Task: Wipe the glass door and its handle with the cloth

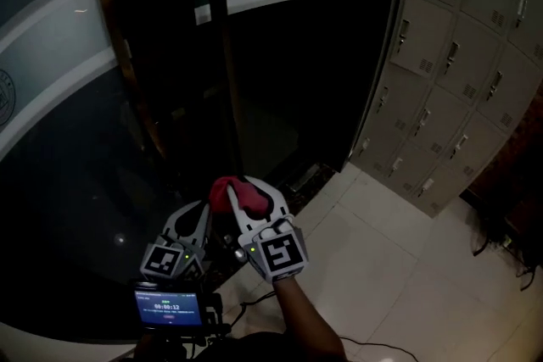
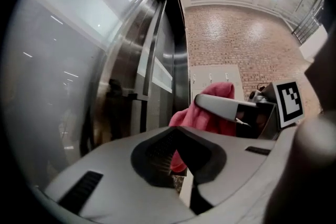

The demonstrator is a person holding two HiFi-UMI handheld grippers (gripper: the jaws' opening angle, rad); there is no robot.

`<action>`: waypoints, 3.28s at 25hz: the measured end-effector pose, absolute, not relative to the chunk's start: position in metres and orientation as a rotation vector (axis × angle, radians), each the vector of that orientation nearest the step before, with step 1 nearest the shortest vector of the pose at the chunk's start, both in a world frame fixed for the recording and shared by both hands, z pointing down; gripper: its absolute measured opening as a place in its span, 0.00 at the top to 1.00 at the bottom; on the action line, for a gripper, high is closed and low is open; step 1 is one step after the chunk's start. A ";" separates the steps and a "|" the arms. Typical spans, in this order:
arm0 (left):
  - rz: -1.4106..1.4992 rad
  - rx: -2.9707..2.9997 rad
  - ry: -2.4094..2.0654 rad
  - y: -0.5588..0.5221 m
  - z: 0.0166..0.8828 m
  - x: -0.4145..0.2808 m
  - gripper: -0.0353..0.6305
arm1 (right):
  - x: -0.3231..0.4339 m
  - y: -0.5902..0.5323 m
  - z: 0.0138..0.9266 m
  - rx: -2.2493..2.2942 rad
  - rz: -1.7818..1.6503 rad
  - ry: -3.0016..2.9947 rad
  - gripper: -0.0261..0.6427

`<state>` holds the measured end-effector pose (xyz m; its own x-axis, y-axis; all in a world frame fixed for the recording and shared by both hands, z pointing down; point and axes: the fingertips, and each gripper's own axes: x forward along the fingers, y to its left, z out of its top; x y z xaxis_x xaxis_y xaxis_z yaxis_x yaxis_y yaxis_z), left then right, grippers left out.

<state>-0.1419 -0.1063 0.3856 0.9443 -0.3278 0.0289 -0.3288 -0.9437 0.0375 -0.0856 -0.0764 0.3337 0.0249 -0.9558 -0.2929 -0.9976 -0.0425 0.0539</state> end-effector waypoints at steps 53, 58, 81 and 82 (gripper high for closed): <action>-0.099 2.733 -1.480 -0.357 0.347 0.300 0.93 | 0.407 -0.389 0.227 -1.299 0.555 2.517 0.84; -0.101 2.741 -1.513 -0.371 0.341 0.338 0.93 | 0.530 -0.400 0.230 -1.485 0.598 2.375 0.84; -0.105 2.812 -1.675 -0.363 0.304 0.293 0.93 | 0.457 -0.385 0.285 -1.371 0.406 2.408 0.84; -0.111 2.797 -1.694 -0.360 0.303 0.279 0.93 | 0.424 -0.385 0.291 -1.316 0.382 2.456 0.84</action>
<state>0.2793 -0.3595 0.3034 0.4640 -0.8769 -0.1253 -0.8858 -0.4577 -0.0763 0.4243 -0.3851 0.2914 -0.5203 -0.7515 -0.4057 -0.8392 0.5379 0.0800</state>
